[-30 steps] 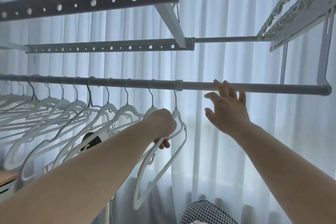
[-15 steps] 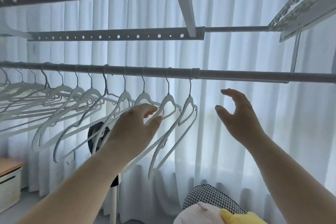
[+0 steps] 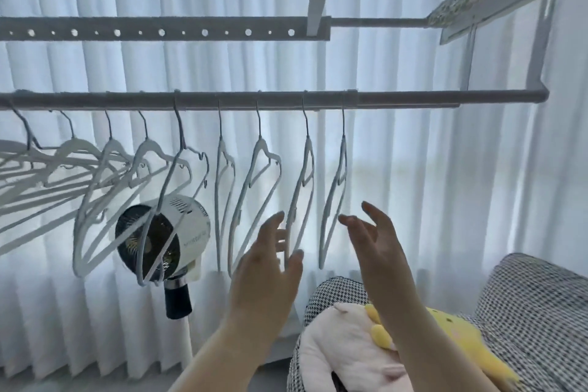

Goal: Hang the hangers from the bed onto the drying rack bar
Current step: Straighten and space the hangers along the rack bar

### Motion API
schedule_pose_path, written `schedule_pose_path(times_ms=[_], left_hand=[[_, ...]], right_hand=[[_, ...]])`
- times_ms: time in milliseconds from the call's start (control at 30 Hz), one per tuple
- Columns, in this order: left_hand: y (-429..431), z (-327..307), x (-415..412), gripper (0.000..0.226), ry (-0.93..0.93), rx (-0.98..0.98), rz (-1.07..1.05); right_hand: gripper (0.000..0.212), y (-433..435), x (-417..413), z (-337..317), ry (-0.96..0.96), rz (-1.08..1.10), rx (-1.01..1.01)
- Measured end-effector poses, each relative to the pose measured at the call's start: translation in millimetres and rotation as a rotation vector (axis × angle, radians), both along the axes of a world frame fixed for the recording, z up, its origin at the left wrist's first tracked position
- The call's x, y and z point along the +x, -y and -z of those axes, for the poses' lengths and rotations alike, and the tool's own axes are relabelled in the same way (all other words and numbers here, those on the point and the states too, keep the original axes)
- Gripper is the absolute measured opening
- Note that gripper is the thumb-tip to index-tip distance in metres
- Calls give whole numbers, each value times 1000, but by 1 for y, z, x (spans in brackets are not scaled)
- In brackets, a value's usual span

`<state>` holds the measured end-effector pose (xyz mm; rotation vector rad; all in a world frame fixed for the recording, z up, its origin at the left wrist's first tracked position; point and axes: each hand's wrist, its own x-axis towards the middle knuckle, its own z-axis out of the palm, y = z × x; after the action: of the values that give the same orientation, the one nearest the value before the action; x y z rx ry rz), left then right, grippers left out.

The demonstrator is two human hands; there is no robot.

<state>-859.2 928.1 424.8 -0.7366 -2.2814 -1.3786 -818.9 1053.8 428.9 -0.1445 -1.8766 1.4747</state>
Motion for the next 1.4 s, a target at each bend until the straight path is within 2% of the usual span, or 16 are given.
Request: schedule_pose_path(times_ms=[167, 367, 533, 767, 867, 1067, 1200, 1400], left_hand=[[10, 7, -13, 38, 28, -29, 49], [22, 13, -19, 36, 47, 16, 180], [20, 11, -16, 36, 49, 17, 209], [10, 10, -9, 35, 54, 18, 194], [5, 9, -5, 32, 49, 29, 191], [-3, 10, 2, 18, 20, 61, 212], [-5, 12, -1, 26, 20, 60, 183], [-5, 15, -6, 27, -8, 63, 180]], right_hand=[[49, 28, -8, -5, 89, -3, -13], [44, 50, -16, -6, 92, -17, -41], [36, 44, -6, -8, 115, 20, 7], [41, 28, 6, -9, 144, 109, 164], [37, 23, 6, -8, 143, 124, 206], [46, 18, 3, -4, 135, 66, 234], [42, 8, 7, -4, 97, 68, 203], [33, -16, 19, -1, 63, 130, 191]])
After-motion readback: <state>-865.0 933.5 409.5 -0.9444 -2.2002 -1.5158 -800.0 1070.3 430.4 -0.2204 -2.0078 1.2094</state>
